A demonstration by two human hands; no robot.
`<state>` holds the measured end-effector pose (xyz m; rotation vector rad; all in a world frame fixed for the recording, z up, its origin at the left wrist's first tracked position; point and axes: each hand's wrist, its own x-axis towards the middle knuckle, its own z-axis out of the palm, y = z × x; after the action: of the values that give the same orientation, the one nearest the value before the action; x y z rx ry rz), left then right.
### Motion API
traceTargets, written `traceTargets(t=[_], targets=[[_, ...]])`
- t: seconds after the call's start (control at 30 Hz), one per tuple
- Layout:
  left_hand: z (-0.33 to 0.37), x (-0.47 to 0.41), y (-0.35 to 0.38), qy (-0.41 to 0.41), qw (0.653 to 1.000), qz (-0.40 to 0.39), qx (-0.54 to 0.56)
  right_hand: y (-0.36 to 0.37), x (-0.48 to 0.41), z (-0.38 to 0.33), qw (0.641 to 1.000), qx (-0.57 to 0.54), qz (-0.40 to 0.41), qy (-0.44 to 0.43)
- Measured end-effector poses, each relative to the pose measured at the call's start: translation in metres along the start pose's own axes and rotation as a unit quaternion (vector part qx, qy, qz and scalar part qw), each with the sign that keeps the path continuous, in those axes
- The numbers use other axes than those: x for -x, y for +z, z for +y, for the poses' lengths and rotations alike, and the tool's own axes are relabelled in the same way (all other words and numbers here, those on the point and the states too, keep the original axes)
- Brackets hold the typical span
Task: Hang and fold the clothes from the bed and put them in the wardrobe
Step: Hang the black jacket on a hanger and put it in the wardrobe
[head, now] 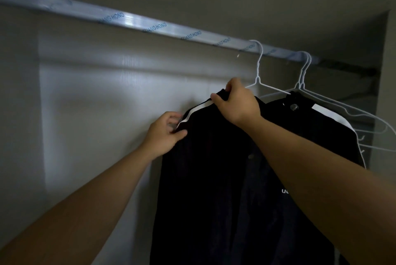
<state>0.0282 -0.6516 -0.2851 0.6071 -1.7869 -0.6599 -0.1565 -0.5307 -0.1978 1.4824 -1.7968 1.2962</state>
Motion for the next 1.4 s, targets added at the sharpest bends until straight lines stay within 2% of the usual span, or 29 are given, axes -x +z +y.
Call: traceTargets(t=[0.07, 0.13, 0.2, 0.27, 0.37, 0.5, 0.57, 0.67, 0.8, 0.93, 1.0, 1.13, 1.23, 1.3, 1.4], targets=[[-0.004, 0.001, 0.002, -0.010, 1.000, -0.007, 0.015, 0.001, 0.002, -0.003, 0.987, 0.123, 0.056, -0.088], [-0.003, 0.000, 0.003, -0.015, 0.999, -0.009, 0.040, 0.005, 0.004, -0.008, 0.947, 0.238, 0.093, -0.192], [-0.003, -0.001, 0.003, -0.025, 0.997, -0.019, 0.071, 0.006, 0.002, -0.014, 0.909, 0.304, 0.052, -0.280], [-0.002, 0.000, 0.001, -0.041, 0.995, -0.018, 0.084, 0.009, 0.001, -0.018, 0.884, 0.340, -0.031, -0.319], [-0.002, -0.001, -0.004, -0.058, 0.993, -0.011, 0.100, 0.006, -0.003, -0.021, 0.900, 0.318, -0.105, -0.279], [-0.010, -0.002, -0.007, -0.100, 0.991, -0.032, 0.088, 0.008, -0.010, -0.023, 0.906, 0.314, -0.131, -0.250], [-0.017, -0.003, -0.006, -0.089, 0.996, 0.003, 0.029, 0.011, -0.011, -0.025, 0.904, 0.328, -0.138, -0.238], [-0.022, -0.003, -0.007, -0.068, 0.991, 0.099, -0.064, 0.016, -0.013, -0.028, 0.904, 0.338, -0.158, -0.210], [-0.025, -0.002, -0.005, -0.053, 0.994, 0.032, -0.095, 0.018, -0.013, -0.029, 0.904, 0.345, -0.168, -0.190], [-0.023, 0.001, 0.000, -0.076, 0.996, 0.041, -0.027, 0.019, -0.010, -0.027, 0.904, 0.346, -0.167, -0.188], [-0.026, 0.001, 0.004, -0.060, 0.998, 0.017, 0.007, 0.018, -0.009, -0.025, 0.902, 0.349, -0.165, -0.191], [-0.021, -0.001, 0.005, -0.008, 1.000, 0.016, 0.006, 0.015, -0.009, -0.024, 0.901, 0.347, -0.174, -0.195], [-0.005, -0.007, 0.005, -0.001, 0.999, -0.006, 0.035, 0.014, -0.009, -0.025, 0.899, 0.350, -0.176, -0.197], [0.003, -0.012, 0.006, -0.001, 0.999, -0.040, 0.021, 0.014, -0.008, -0.025, 0.898, 0.352, -0.172, -0.198], [0.010, -0.015, 0.007, -0.012, 0.999, -0.047, 0.001, 0.013, -0.008, -0.026, 0.900, 0.348, -0.172, -0.198]])
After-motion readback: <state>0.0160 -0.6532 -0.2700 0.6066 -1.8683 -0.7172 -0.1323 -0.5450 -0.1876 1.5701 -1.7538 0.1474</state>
